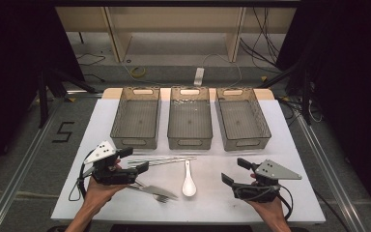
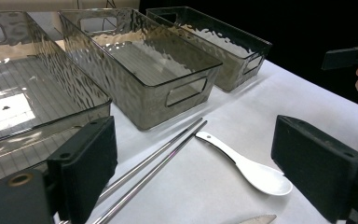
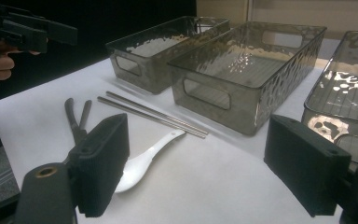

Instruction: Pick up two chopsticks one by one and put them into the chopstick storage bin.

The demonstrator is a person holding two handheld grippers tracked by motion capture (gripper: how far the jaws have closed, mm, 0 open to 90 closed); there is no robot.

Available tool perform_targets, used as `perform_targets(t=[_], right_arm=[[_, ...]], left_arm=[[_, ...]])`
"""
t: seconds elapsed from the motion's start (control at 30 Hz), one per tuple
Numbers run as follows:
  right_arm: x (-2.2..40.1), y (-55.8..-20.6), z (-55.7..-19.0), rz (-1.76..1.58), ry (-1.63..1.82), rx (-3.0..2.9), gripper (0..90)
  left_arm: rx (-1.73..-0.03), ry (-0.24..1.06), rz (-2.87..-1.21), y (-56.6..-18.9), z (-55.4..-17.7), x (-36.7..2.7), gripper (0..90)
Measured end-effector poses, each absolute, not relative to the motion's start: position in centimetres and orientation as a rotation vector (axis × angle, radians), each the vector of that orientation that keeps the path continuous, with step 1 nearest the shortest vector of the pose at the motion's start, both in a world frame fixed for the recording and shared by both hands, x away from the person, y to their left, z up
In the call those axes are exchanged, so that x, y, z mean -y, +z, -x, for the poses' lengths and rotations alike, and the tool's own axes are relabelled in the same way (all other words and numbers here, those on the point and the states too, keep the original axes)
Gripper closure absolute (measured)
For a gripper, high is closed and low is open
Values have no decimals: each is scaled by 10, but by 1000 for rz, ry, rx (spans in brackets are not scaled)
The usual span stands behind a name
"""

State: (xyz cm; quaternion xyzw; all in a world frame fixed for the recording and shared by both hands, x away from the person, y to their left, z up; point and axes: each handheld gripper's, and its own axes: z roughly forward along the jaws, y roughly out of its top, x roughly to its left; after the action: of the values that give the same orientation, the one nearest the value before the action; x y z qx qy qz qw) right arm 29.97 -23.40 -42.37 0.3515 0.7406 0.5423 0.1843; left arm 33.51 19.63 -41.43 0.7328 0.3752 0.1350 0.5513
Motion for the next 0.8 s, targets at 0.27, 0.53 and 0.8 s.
perform_targets(t=[0.27,0.53,0.8], right_arm=[[234,-425,-301,-1001,1532,-2092,231],[234,-425,-300,-993,1526,-2113,231],[231,-428,-303,-1001,1497,-2162,234]], left_arm=[[-905,314,-1804,-408,-345,-197,138],[-915,346,-1973,-394,-367,-193,153],[-941,291,-2199,-397,-400,-174,181]])
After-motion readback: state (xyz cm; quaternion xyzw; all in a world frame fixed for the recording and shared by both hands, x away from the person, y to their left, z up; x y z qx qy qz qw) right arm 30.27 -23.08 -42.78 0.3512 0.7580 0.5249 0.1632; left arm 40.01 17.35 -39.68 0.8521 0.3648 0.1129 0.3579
